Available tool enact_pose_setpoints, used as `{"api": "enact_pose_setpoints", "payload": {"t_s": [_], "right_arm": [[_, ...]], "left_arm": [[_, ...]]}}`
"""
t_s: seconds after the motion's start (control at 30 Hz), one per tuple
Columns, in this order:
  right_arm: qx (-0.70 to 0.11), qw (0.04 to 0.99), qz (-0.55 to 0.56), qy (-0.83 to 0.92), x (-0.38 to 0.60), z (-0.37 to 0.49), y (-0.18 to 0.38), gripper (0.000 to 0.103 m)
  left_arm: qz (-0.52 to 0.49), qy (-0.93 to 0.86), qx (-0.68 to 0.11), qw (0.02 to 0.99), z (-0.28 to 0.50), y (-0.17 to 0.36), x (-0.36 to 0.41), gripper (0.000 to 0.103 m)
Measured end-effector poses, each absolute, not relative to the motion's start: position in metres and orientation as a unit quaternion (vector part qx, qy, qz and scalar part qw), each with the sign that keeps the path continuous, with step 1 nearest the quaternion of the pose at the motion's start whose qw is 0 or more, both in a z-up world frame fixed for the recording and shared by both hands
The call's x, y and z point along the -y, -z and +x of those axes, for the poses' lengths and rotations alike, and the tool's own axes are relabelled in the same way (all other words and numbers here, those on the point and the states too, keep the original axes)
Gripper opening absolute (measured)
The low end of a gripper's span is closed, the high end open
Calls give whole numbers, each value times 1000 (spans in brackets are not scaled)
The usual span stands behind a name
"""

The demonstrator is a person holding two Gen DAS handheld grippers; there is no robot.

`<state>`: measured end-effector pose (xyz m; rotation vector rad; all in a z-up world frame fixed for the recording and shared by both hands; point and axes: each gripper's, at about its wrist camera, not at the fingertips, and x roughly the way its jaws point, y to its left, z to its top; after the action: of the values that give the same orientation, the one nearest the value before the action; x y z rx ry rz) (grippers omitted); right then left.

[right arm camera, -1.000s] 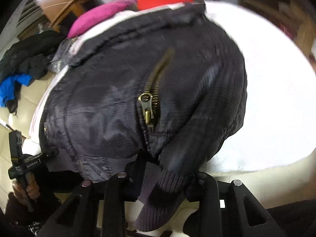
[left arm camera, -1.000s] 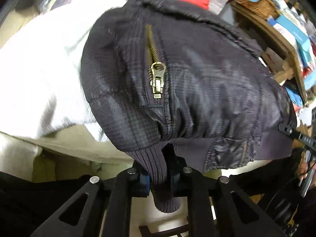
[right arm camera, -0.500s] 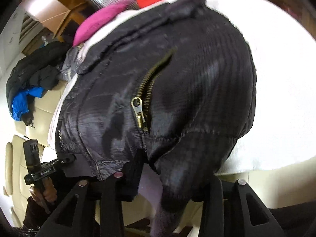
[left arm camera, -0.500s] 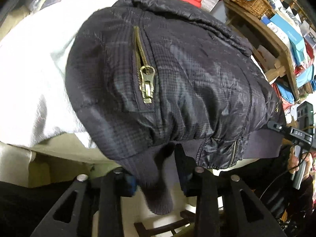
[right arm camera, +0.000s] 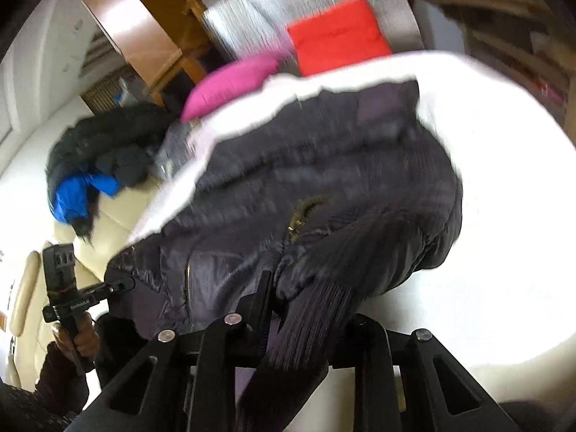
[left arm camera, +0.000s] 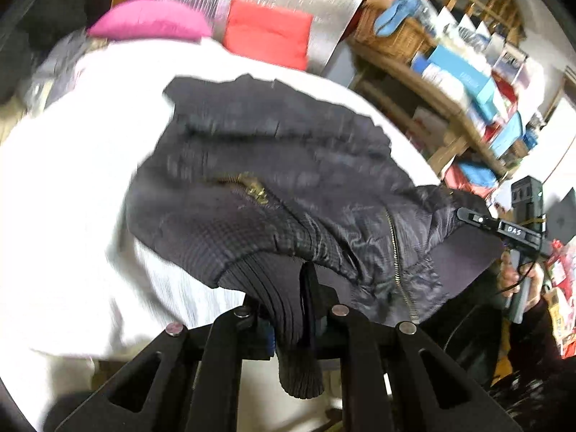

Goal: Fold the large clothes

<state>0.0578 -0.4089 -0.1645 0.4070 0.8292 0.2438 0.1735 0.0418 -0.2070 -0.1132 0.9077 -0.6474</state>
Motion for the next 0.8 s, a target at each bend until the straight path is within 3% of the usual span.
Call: {"api": "enact_pose_setpoints", "payload": {"t_s": [0.23, 0.43, 0.63, 0.8], "right_arm": [[-313, 922, 205, -102, 437, 122, 100, 24], [-273, 938, 201, -73, 444, 229, 66, 23], [-267, 936, 227, -33, 463, 355, 77, 21], [-321, 915, 246, -3, 477, 441, 131, 21]], "left_arm": [[-86, 307, -391, 863, 258, 142, -41, 13], [-96, 277, -380, 877, 381, 103, -19, 13], [-104, 244, -395, 879, 496, 120, 7, 13], [-97, 201, -439, 870, 574, 179, 28, 11]]}}
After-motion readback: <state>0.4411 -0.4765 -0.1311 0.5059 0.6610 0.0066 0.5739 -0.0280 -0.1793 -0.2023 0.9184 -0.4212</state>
